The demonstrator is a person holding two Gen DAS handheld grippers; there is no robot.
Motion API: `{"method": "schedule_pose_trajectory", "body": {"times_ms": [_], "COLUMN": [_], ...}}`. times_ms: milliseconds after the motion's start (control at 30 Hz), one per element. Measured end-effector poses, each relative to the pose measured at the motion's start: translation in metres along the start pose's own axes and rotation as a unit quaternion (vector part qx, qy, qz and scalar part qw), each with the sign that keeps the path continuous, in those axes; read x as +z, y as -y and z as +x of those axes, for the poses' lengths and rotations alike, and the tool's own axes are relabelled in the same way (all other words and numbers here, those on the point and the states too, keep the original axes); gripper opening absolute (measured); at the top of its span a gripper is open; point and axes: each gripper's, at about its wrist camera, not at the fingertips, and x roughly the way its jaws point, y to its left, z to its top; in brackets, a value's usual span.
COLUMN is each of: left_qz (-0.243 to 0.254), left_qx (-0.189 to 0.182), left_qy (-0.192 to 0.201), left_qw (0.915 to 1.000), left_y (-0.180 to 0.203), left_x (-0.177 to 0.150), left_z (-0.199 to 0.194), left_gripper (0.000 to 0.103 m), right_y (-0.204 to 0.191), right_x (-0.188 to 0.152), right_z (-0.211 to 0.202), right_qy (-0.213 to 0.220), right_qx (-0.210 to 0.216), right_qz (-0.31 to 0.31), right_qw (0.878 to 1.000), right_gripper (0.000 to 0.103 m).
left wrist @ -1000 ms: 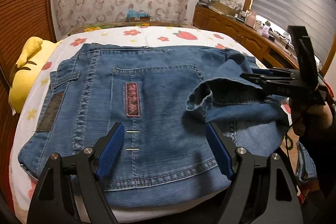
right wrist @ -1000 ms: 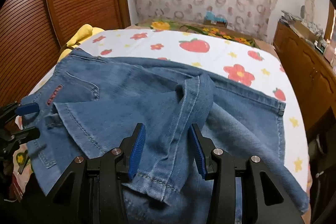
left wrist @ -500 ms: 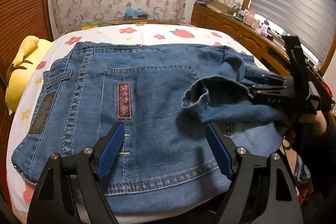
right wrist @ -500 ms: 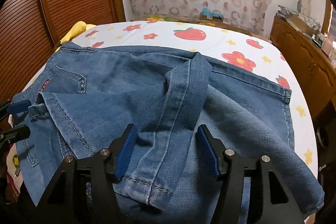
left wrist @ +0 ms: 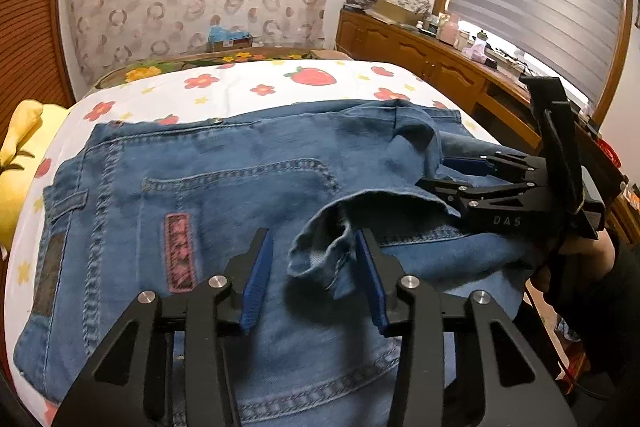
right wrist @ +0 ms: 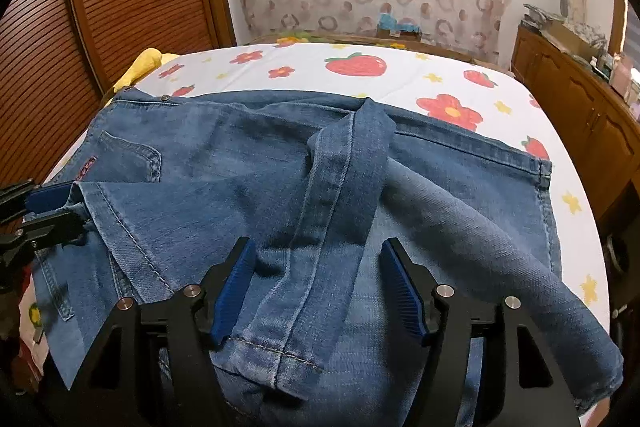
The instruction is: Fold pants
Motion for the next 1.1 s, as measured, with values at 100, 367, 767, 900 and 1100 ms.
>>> {"method": "schedule_pose_trajectory", "body": {"times_ms": [100,367,767,900,1100], "left_qz": [0.008,0.005,0.019,0.026,0.03], "left_qx": [-0.001,-0.001,-0.003,-0.004,-0.013], "left_qy": [-0.002,-0.016,0.01,0.037,0.085], "left_qw": [1.0,0.9999,0.9998,0.999,0.9958], "left_y": [0.003,0.0,0.008,0.014,0.018], "left_x": [0.002,-0.003,-0.003,0.002,0.011], "left_z": [0.004,0.014,0.005,-0.013,-0.057], "left_gripper": [0.04,0.039,0.014,0.008,0.007], "right_y": [-0.001,0.008,0.013,0.016,0.019], "right_x": [-0.002,-0.012,-0.021,-0.018,0.008], "right_z": [-0.002,-0.027,-0.044,-0.048,-0.08], "right_qy": [0.0,0.008,-0.006,0.008,0.06], "right_qx": [-0.009,0.014,0.056,0.059,0.072], "right_qz": [-0.003,0.019,0.02,0.016,0.006], "right_qw": [1.0,1.0,0.998,0.998,0.996], "right_gripper": [0.067,0.059,0.022,0.007,0.004]}}
